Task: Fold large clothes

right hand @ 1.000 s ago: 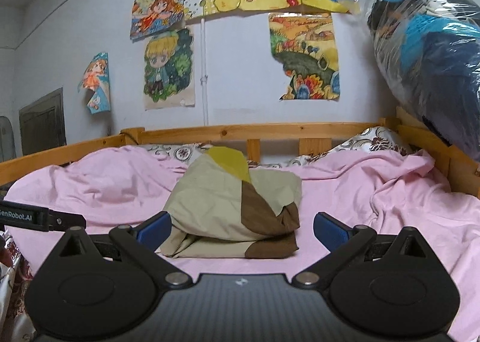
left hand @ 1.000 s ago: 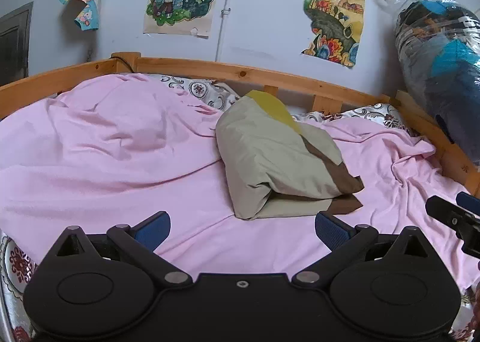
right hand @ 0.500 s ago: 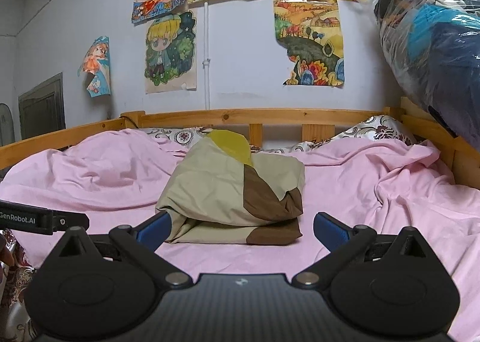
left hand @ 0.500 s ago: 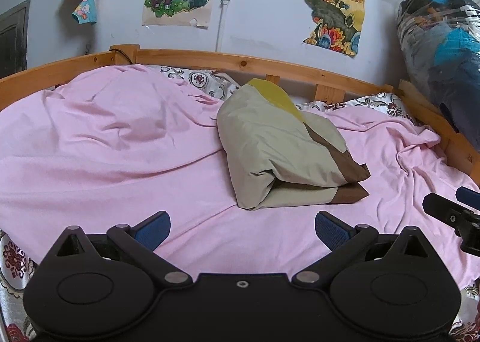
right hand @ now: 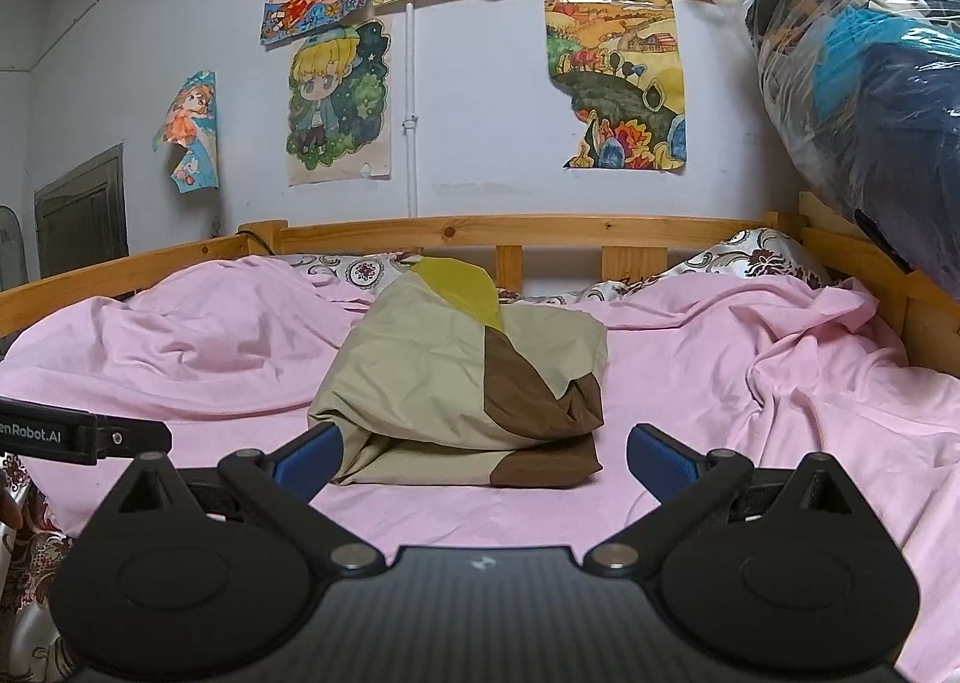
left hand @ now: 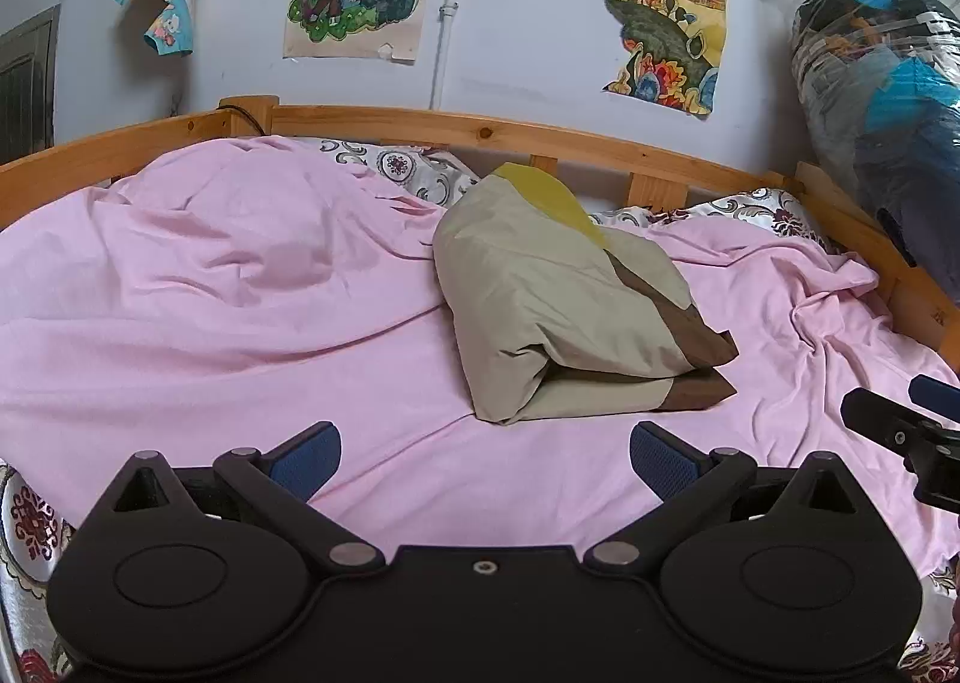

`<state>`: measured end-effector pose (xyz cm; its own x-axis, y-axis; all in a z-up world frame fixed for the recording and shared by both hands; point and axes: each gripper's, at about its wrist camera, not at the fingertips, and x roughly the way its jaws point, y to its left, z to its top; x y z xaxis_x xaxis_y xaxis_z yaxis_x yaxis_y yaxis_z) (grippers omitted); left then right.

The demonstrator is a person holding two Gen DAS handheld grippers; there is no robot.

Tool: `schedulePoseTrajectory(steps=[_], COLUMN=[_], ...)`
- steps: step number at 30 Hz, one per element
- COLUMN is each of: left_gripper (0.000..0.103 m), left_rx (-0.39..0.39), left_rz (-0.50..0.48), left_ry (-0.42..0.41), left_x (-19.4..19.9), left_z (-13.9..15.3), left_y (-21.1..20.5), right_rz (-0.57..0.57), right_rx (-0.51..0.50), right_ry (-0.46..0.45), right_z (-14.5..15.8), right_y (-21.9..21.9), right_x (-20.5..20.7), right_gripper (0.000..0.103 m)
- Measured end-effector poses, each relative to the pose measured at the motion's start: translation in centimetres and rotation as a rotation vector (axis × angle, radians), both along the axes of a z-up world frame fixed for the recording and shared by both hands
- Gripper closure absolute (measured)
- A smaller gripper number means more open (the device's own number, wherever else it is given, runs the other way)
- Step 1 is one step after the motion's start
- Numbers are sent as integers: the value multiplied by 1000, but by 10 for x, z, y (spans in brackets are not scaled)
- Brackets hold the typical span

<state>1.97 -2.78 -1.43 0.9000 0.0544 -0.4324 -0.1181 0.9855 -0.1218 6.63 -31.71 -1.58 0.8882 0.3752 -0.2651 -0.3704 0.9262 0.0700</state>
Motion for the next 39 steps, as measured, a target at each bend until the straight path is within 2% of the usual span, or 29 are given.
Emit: schedulePoseTrajectory(steps=[39], left_gripper=[1], left_rx=[15], left_rz=[-1], left_ry=[0], left_x=[-2], left_z=[1], left_y=[-6], right_rz=[1], right_rx=[0], right_ry=[-1], right_z=[-1], right_y=[-1], right_x=[1], right_gripper=[0])
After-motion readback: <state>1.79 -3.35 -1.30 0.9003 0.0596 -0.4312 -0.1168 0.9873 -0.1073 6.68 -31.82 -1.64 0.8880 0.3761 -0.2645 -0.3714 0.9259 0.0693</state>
